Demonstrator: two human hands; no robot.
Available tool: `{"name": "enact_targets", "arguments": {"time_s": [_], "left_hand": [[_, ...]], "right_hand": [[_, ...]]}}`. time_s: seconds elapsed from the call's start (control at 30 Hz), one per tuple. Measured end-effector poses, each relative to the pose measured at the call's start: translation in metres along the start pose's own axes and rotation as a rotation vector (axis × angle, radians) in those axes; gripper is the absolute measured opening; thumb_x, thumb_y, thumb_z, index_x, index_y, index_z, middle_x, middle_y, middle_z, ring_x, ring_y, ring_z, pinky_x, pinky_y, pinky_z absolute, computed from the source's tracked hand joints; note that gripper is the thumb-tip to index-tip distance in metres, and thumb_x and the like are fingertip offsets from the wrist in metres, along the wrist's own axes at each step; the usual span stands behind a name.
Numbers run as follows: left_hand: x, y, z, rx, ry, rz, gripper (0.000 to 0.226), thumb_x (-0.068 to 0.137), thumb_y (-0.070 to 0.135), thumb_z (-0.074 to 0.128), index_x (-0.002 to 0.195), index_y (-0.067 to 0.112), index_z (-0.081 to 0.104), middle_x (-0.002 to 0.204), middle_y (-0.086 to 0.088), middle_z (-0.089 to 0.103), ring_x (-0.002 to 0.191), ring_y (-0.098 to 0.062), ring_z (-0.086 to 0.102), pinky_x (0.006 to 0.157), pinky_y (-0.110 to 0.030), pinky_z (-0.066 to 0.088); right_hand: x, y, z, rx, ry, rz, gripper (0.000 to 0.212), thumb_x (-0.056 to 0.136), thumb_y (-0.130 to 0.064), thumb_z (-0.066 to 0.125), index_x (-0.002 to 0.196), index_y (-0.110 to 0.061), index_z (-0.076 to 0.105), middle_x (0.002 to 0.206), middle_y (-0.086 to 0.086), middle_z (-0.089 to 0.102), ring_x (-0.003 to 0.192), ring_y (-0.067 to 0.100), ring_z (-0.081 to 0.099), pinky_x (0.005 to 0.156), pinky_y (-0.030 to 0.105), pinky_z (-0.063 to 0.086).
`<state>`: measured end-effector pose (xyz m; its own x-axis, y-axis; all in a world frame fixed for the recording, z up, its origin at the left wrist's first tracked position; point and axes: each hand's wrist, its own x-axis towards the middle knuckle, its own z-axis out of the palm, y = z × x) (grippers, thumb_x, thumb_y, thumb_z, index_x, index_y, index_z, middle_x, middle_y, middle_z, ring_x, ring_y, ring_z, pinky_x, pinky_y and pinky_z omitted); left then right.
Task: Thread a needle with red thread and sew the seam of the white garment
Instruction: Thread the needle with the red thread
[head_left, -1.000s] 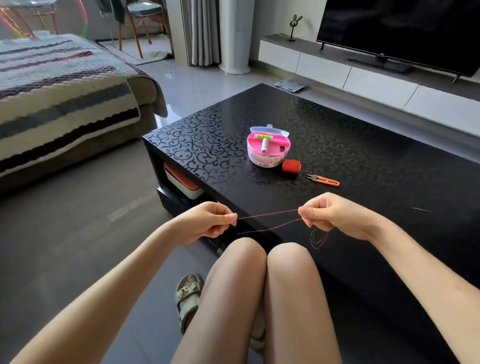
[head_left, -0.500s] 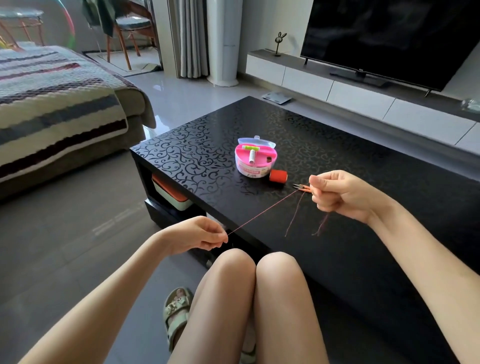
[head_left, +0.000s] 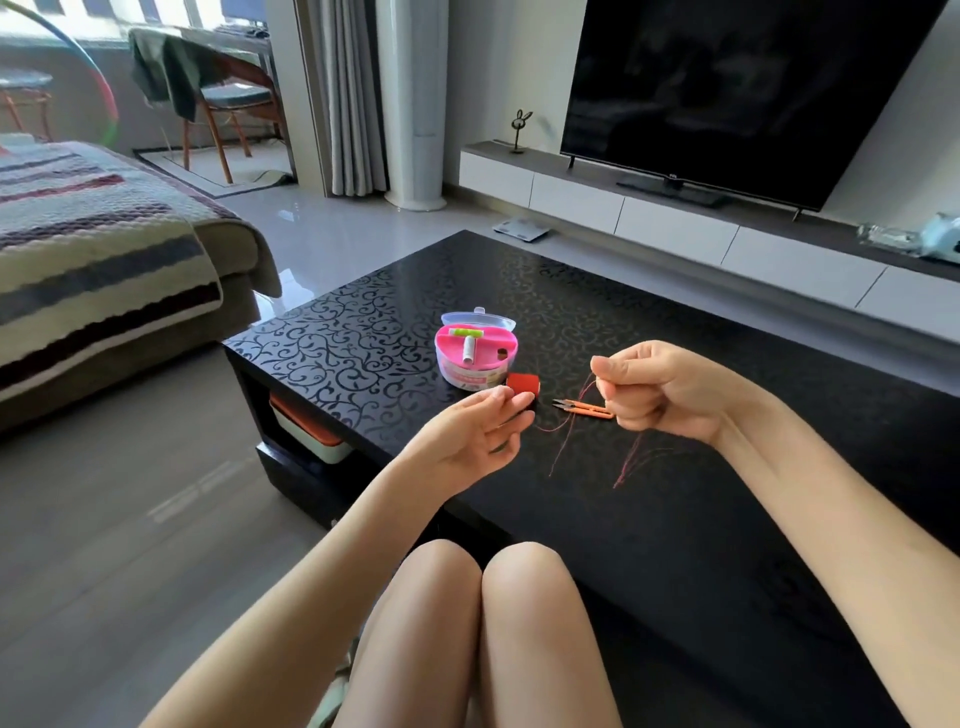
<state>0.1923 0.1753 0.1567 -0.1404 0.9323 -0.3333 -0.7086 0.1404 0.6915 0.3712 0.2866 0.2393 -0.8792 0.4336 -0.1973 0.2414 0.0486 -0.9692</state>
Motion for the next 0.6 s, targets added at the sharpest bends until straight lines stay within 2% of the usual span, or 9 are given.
{"name": "enact_targets", "arguments": {"time_s": [0.17,0.3,0.43,0.6], "left_hand": [[0.004,-0.006,0.009,0.247,-0.095,0.038,0.017,0.097,0.018,0.053,0.084,0.019,0.063,0.095,0.0,0.075,0.093,-0.015,0.071,0.081,-0.028,0.047],[0.003,-0.007,0.018,0.313,-0.175,0.021,0.021,0.087,0.021,0.06,0.073,0.024,0.075,0.096,0.001,0.075,0.095,-0.015,0.069,0.086,-0.03,0.047],[0.003,-0.009,0.023,0.331,-0.236,0.013,0.017,0.077,0.024,0.062,0.07,0.023,0.077,0.091,0.002,0.075,0.091,-0.014,0.07,0.088,-0.03,0.047],[0.005,-0.011,0.026,0.363,-0.298,0.015,0.017,0.079,0.024,0.061,0.07,0.022,0.076,0.09,0.0,0.075,0.089,-0.013,0.07,0.089,-0.031,0.048]], "right_hand": [[-0.003,-0.006,0.0,0.041,-0.052,-0.005,0.044,0.09,-0.029,0.051,0.047,-0.024,0.06,0.041,-0.01,0.025,0.046,0.012,0.012,0.045,0.024,0.014],[-0.004,-0.012,-0.003,0.066,-0.056,0.002,0.043,0.089,-0.029,0.051,0.047,-0.023,0.06,0.04,-0.01,0.025,0.044,0.011,0.013,0.043,0.022,0.015],[-0.004,-0.015,-0.008,0.109,-0.096,-0.021,0.035,0.075,-0.042,0.072,0.051,-0.02,0.059,0.04,-0.011,0.027,0.04,0.006,0.019,0.039,0.019,0.019],[-0.004,-0.015,-0.013,0.148,-0.107,-0.029,0.043,0.059,-0.05,0.085,0.056,-0.016,0.058,0.04,-0.011,0.029,0.038,0.005,0.023,0.037,0.017,0.024]]}}
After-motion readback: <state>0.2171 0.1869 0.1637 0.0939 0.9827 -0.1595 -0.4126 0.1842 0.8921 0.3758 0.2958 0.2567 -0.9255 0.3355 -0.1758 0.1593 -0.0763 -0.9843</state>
